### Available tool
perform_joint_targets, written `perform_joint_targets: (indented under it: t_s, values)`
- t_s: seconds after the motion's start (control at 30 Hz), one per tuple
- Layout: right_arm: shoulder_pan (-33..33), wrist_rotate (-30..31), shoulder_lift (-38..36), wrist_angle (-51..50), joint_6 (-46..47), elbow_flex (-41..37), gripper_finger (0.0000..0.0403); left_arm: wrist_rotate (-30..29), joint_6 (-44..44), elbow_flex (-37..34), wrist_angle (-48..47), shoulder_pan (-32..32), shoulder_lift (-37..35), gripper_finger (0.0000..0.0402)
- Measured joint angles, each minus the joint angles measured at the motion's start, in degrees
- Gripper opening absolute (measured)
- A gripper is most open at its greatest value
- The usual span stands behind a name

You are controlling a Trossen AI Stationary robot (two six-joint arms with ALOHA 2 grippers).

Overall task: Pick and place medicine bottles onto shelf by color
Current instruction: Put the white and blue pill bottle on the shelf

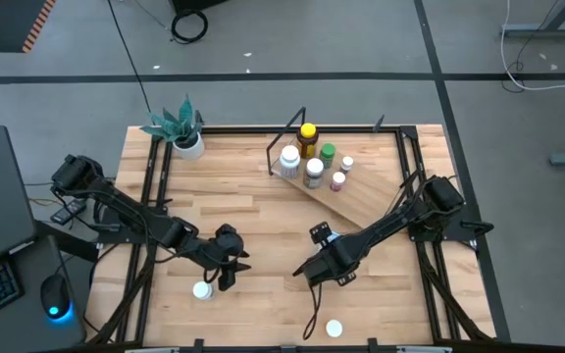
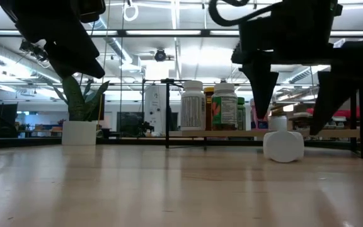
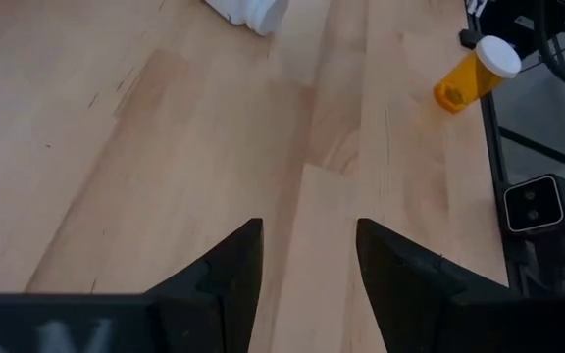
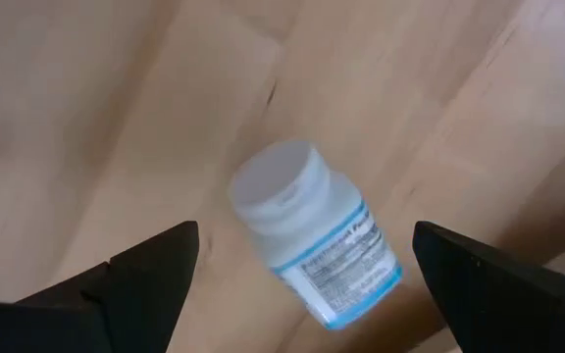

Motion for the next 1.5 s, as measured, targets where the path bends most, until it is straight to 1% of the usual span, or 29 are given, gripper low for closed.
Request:
perform_joint_targets:
  t_s: [0.2,0.33,0.5,0.63,0.7,0.8,1.0,1.2,1.37,1.5]
  values:
    - [0.00,-0.95,0.00,-0.17,-5.85,-1.42,0.0384,0.02,-0.27,0.00,0.01,-0.02,0.00,0.0172]
    - [-0.36,-0.78,0.00,2.30,-9.39,-2.12,0.0384,0.02,-0.38,0.00,0.00,-0.04,0.00,0.0172]
    - [-2.04,-0.69,0.46,2.88,-12.81,-2.23,0.0382,0.00,-0.42,0.00,-0.01,-0.51,0.00,0.0172]
    - [-3.71,-0.92,0.46,2.52,-15.41,-2.21,0.0372,-0.13,-0.40,0.00,0.00,-0.72,0.00,0.0172]
    - [-4.38,-1.44,0.46,1.52,-15.98,-2.21,0.0366,-0.19,-0.17,0.00,0.00,-0.69,0.00,0.0172]
    - [-5.15,-4.15,0.46,0.63,-16.86,-2.21,0.0356,-0.22,-0.09,0.00,-0.08,-0.69,0.00,0.0172]
    - [-5.28,-5.83,0.46,1.65,-18.99,-2.29,0.0346,-0.22,0.02,0.00,-0.13,-0.69,0.00,0.0172]
    - [-5.35,-5.88,0.46,2.87,-20.68,-4.38,0.0339,-0.22,0.04,0.00,-0.15,-0.69,0.00,0.0172]
    - [-5.33,-4.58,0.46,4.02,-21.56,-5.93,0.0321,-0.22,0.03,0.00,-0.31,-0.69,0.00,0.0172]
    - [-5.20,-3.06,0.46,5.15,-21.35,-5.97,0.0290,-0.22,0.04,0.00,-0.39,-0.69,0.00,0.0172]
